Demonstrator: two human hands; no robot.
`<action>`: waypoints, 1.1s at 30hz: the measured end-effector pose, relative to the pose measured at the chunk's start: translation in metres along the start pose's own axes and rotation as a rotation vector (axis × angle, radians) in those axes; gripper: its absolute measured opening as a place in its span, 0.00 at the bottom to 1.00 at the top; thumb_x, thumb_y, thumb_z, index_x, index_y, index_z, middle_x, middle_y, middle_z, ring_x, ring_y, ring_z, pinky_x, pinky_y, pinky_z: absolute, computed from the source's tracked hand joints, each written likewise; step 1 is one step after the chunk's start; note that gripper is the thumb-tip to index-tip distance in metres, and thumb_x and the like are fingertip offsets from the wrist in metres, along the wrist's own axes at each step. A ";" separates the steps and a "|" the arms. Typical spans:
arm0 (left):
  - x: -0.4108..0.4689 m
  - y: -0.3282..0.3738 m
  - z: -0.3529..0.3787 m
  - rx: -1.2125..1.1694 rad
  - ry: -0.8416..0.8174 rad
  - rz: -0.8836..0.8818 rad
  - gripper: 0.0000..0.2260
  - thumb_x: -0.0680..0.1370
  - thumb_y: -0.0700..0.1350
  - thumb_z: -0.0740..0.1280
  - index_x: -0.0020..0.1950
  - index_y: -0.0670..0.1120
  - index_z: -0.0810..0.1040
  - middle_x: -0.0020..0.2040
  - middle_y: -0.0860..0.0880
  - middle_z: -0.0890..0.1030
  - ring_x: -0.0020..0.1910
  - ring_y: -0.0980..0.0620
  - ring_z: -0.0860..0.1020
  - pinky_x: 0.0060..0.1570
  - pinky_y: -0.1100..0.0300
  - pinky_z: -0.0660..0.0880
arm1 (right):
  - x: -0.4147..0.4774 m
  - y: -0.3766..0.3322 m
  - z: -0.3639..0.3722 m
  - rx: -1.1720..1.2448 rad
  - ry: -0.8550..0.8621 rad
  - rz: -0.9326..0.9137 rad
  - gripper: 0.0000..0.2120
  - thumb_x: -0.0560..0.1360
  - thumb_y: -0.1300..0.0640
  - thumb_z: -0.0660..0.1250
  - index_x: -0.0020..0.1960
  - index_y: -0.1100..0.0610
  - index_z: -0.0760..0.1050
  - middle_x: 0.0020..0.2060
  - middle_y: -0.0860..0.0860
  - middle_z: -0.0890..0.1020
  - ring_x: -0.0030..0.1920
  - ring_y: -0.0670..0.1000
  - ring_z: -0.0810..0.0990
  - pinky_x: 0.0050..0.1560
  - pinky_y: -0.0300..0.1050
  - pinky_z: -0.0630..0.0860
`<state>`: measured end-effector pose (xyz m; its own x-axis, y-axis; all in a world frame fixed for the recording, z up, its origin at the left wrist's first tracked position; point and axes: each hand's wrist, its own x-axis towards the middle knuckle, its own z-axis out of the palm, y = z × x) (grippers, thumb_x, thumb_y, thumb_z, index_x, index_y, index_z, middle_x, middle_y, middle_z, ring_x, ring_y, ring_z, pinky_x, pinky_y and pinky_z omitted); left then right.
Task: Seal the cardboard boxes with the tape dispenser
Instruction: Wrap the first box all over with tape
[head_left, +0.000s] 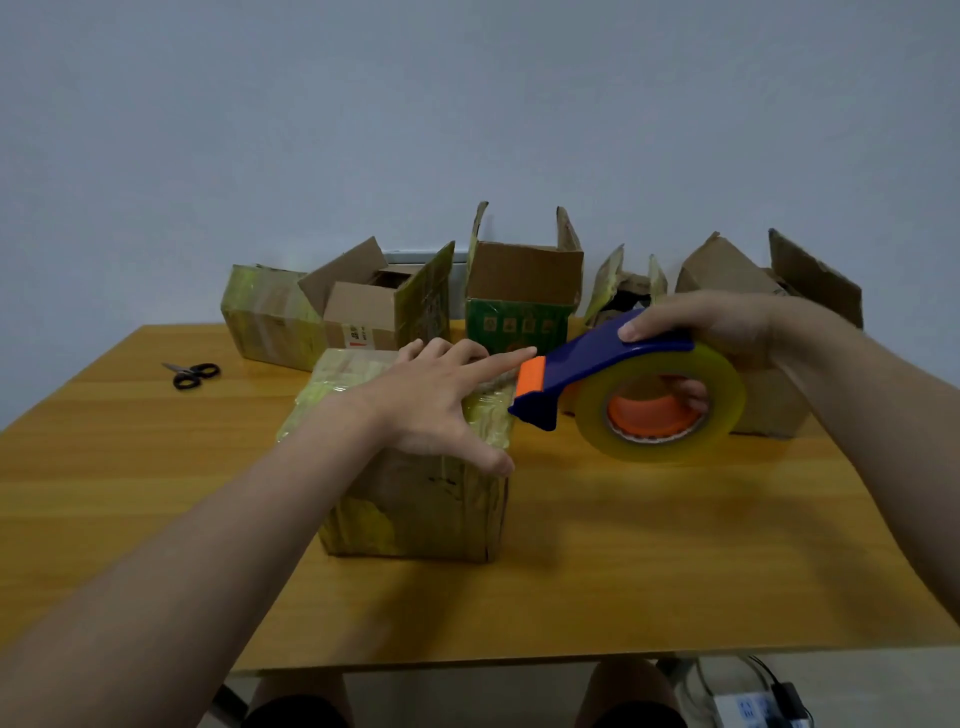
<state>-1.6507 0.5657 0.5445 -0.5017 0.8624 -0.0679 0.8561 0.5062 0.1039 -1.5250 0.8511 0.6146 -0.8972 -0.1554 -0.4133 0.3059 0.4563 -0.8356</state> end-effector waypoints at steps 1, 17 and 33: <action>0.001 0.000 0.001 0.002 0.002 0.003 0.51 0.60 0.84 0.56 0.77 0.75 0.36 0.80 0.52 0.58 0.75 0.44 0.59 0.77 0.37 0.54 | 0.000 -0.010 0.000 -0.039 -0.005 0.019 0.23 0.66 0.39 0.74 0.45 0.59 0.86 0.27 0.58 0.79 0.24 0.54 0.78 0.30 0.46 0.79; 0.000 -0.005 0.003 0.002 0.031 0.005 0.55 0.59 0.85 0.58 0.81 0.68 0.42 0.79 0.51 0.60 0.73 0.44 0.61 0.73 0.41 0.60 | 0.005 -0.091 0.005 -0.439 0.012 0.221 0.29 0.63 0.35 0.75 0.43 0.63 0.85 0.28 0.61 0.78 0.26 0.57 0.78 0.35 0.48 0.80; -0.007 0.003 -0.001 -0.092 0.076 0.077 0.47 0.65 0.79 0.62 0.78 0.77 0.39 0.77 0.50 0.63 0.67 0.50 0.63 0.69 0.44 0.64 | 0.000 -0.041 -0.009 -0.148 0.008 0.202 0.19 0.64 0.41 0.76 0.39 0.58 0.86 0.27 0.57 0.81 0.24 0.53 0.79 0.30 0.45 0.79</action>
<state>-1.6451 0.5609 0.5463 -0.4461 0.8948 0.0186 0.8791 0.4342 0.1967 -1.5407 0.8406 0.6518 -0.8251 -0.0411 -0.5634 0.4301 0.6011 -0.6736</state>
